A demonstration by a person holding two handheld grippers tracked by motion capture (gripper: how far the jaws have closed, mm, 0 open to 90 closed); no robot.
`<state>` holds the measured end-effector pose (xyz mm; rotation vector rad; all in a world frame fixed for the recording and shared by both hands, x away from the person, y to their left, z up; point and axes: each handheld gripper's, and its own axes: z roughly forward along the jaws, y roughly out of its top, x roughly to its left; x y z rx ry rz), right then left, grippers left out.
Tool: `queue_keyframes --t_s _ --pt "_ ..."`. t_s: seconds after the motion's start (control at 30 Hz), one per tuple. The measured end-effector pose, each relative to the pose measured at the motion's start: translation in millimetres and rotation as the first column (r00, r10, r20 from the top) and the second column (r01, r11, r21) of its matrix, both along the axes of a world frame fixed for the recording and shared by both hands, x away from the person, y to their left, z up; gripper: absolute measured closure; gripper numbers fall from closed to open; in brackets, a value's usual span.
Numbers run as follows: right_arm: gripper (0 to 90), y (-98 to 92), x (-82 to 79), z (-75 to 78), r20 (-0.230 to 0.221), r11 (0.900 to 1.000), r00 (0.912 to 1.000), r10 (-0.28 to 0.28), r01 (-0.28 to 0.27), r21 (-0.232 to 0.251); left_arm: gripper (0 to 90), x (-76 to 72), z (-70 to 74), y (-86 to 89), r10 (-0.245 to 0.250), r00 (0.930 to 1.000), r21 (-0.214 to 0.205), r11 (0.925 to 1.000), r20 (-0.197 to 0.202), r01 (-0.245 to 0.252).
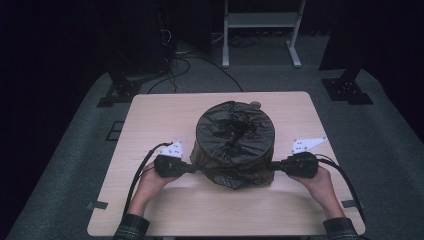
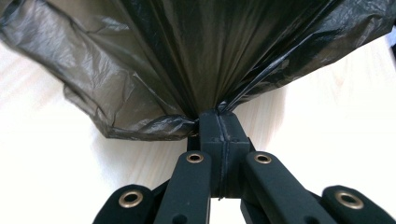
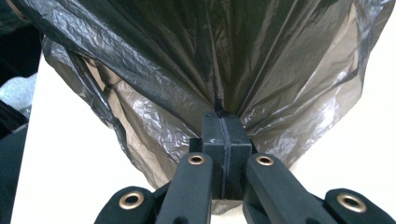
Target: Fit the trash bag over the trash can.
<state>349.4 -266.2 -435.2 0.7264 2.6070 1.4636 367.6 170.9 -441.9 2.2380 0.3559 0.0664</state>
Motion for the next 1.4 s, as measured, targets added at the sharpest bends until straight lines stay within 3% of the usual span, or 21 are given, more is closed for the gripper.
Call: queue_keyframes --t_s 0.1,0.13,0.2,0.33,0.4,0.5,0.57,0.73,0.93,1.13,1.33,1.4 --pt "90.0 0.2 -0.5 -2.2 -0.005 1.0 1.0 0.0 0.0 0.001 89.6 0.3 -1.0 0.2 0.002 1.0 -0.002 1.0 -0.008 -0.002" --pt "86.2 -0.2 -0.7 -1.5 0.001 1.0 1.0 0.0 0.0 0.002 87.3 0.0 0.7 1.0 0.015 0.9999 -0.005 0.9999 0.001 -0.015" --pt "70.7 -2.1 -1.5 1.2 0.017 0.9996 0.9996 -0.021 0.02 0.018 76.9 -0.7 5.6 3.5 0.021 0.9997 -0.019 0.9996 -0.009 -0.021" --pt "44.3 -8.4 -2.0 7.9 0.036 0.9962 0.9977 -0.058 0.056 0.068 56.8 -5.2 20.0 12.4 0.055 0.9984 -0.066 0.9964 0.017 -0.054" --pt "34.0 -10.9 -2.0 11.1 0.041 0.9932 0.9969 -0.067 0.063 0.098 42.4 -6.4 27.5 17.4 0.07 0.9974 -0.101 0.9925 0.015 -0.069" --pt "22.5 -13.8 -2.1 15.9 0.043 0.9882 0.9967 -0.068 0.062 0.14 32.9 -7.7 40.3 21.4 0.073 0.9973 -0.135 0.9883 0.008 -0.072" --pt "13.2 -14.4 -1.1 19.6 0.038 0.9876 0.9956 -0.085 0.079 0.135 27.0 -9.0 48.6 22.8 0.075 0.9971 -0.161 0.9843 0.012 -0.072" --pt "9.7 -16.1 0.1 26.1 0.078 0.9844 0.9931 -0.088 0.075 0.159 15.9 -11.4 67.6 21.3 0.062 0.998 -0.185 0.981 0.013 -0.059" --pt "9.6 -18.0 2.2 34.0 0.096 0.9799 0.9925 -0.075 0.056 0.192 0.1 -11.0 98.3 10.9 0.092 0.9952 -0.209 0.9744 0.034 -0.083" --pt "9.6 -17.0 3.9 40.6 0.111 0.9826 0.9914 -0.07 0.049 0.179 0.0 -7.0 128.3 -4.8 0.079 0.9951 -0.228 0.9716 0.059 -0.064" --pt "9.6 -15.8 6.5 44.2 0.12 0.9824 0.9908 -0.063 0.04 0.183 0.0 1.3 154.9 -27.9 0.039 0.9947 -0.193 0.981 0.095 -0.02" --pt "9.6 -14.5 7.1 45.4 0.118 0.9827 0.9913 -0.058 0.036 0.182 0.0 4.3 160.9 -37.0 0.028 0.9955 -0.194 0.981 0.091 -0.01"
